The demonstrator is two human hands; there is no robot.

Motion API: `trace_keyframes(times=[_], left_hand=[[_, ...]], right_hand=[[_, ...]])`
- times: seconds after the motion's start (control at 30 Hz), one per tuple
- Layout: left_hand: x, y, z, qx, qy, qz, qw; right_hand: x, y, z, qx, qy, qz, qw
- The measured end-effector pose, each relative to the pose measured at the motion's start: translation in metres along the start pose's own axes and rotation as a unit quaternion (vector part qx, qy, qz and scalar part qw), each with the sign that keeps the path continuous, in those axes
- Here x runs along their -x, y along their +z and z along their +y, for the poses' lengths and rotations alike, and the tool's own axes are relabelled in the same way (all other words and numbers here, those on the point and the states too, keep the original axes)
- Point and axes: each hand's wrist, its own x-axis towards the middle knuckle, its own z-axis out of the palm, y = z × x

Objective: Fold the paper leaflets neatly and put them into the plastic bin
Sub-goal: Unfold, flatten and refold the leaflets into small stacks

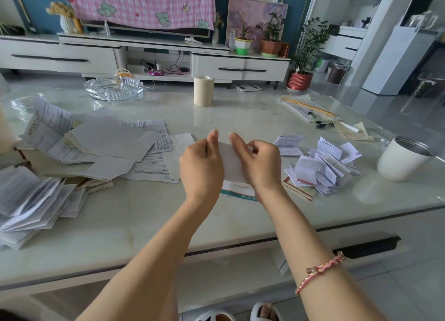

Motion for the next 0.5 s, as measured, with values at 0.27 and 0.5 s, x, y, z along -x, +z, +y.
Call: trace_keyframes(times=[0.27,0.5], left_hand=[[0.001,0.008,-0.003,0.021,-0.002,0.001,1.000],[-0.006,0.011,-0.013,-0.006,-0.029,-0.126,0.992]], right_hand=[[-0.006,0.003,0.002,-0.089,0.095,0.099,0.987],[-0.016,-0.004,0.015,-0.022,0.107,0.134,0.985]])
